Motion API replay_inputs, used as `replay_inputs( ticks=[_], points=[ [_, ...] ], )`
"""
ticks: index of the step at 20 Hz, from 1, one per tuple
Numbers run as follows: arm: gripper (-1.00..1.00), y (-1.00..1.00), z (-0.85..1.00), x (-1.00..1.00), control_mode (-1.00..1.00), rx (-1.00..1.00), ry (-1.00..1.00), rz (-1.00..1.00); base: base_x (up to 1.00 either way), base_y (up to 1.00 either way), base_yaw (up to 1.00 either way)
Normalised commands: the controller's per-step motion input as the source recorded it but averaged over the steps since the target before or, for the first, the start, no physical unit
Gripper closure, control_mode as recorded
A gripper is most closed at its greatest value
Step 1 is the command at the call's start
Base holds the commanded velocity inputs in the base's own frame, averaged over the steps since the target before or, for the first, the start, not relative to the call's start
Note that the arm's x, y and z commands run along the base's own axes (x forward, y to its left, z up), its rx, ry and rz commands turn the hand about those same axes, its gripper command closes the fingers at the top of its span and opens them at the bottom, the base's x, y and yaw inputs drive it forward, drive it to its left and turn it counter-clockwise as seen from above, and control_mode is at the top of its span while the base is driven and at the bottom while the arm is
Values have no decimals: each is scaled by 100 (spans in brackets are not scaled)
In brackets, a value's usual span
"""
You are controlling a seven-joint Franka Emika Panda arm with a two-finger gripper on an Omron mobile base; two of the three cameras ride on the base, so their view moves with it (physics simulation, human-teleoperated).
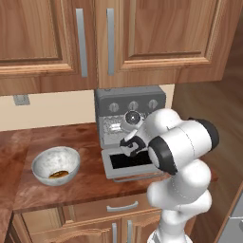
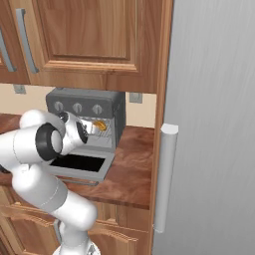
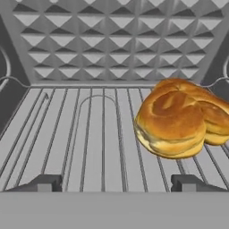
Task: Pick up the heated bread from the toaster oven and place it in the bowl. Then move the bread bowl to the dining counter.
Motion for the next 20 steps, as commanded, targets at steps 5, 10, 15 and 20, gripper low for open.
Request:
replay_inputs(
  ticks=[5,10,15,20],
  points=[
    [-100,0,-37,-17,-100,-3,14,-2,0,0,0],
    [-100,-5,-29,-79,-100,0,32,-5,0,0,0],
    [-100,-15,-33,-93,-100,-3,41,-5,0,0,0],
    [-100,-18,-29,-97,-100,-8,51,-4,0,0,0]
  ],
)
